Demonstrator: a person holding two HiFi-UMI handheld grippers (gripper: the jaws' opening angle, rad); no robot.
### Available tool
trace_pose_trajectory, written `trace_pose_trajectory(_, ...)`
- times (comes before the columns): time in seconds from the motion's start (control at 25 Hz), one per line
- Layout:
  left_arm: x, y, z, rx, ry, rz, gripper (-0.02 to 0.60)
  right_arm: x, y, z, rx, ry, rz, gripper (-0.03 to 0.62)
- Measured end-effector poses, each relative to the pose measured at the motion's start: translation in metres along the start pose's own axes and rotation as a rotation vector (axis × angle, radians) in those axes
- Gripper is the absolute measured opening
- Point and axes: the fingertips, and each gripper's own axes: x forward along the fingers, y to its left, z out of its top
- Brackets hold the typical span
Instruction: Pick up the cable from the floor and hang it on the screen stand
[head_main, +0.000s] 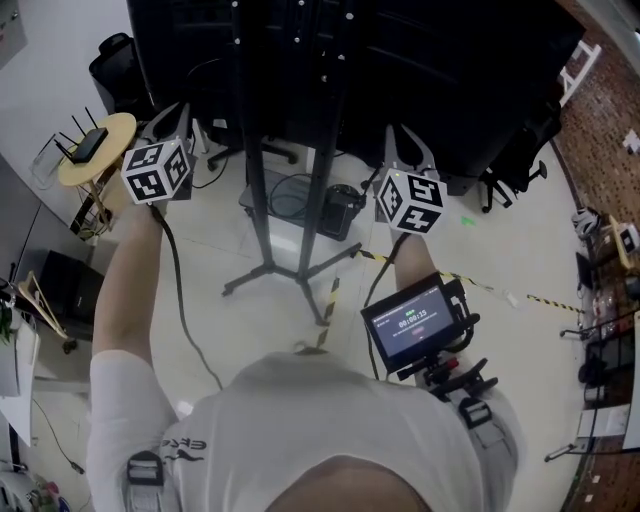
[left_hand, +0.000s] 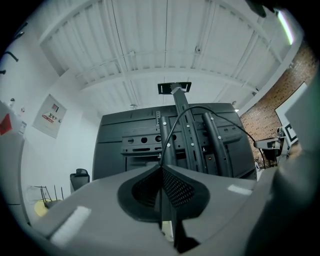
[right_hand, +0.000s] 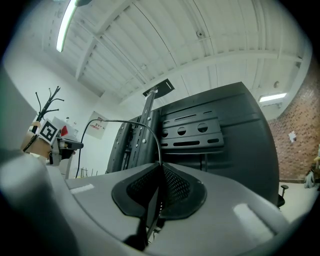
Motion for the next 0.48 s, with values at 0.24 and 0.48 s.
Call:
trace_pose_trajectory(0.24,-0.004,0.006,0.027,-0.008,-0.057,0.004,0.009,-0.002,0.006,0.014,0.006,-0.054,0.007,0.034)
trace_pose_trajectory(0.48,0.059,0.019,0.021,-0.016,-0.061,-0.01,0.009,0.054,-0.003,0.013,0.007,-0.082,0.007,0.034)
